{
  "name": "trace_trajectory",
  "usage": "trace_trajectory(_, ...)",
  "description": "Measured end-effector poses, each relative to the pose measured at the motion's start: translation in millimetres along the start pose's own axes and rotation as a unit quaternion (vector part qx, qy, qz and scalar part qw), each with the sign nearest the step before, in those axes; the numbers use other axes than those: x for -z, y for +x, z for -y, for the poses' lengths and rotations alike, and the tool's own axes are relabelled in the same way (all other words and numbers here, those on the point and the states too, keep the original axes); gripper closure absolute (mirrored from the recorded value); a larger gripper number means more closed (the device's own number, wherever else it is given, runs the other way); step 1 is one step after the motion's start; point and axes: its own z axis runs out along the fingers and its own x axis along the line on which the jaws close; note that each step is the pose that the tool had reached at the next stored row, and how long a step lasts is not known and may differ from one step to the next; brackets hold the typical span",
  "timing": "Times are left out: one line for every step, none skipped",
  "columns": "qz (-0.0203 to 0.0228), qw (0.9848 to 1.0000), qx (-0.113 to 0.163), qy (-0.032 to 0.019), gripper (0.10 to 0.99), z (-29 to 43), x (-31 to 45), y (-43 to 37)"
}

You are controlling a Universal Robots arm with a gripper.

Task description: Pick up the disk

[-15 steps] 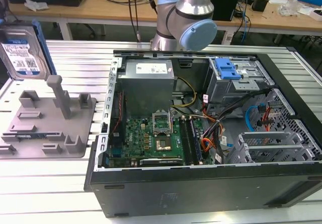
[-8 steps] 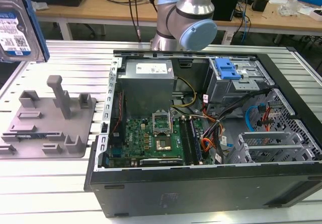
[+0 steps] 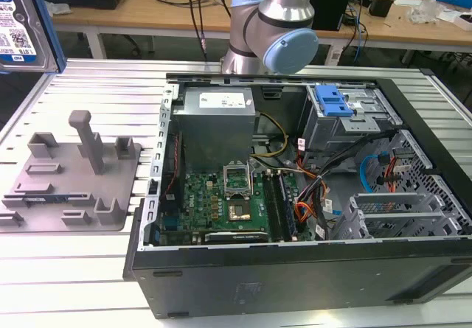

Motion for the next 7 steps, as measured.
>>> trace_trajectory(0.0,1.0,0.0,0.0,0.722,0.0,0.0,0.0)
trace_trajectory(0.0,1.0,0.0,-0.0001,0.722,0.0,0.1,0.0)
trace_trajectory(0.0,1.0,0.0,-0.0001,0.722,0.0,0.1,0.0)
trace_trajectory(0.0,1.0,0.0,-0.0001,0.722,0.0,0.1,0.0)
trace_trajectory(0.0,1.0,0.0,-0.0001,0.722,0.0,0.2,0.0)
trace_trajectory(0.0,1.0,0.0,0.0,0.722,0.0,0.2,0.0)
trace_trajectory(0.0,1.0,0.0,-0.0001,0.722,0.0,0.2,0.0)
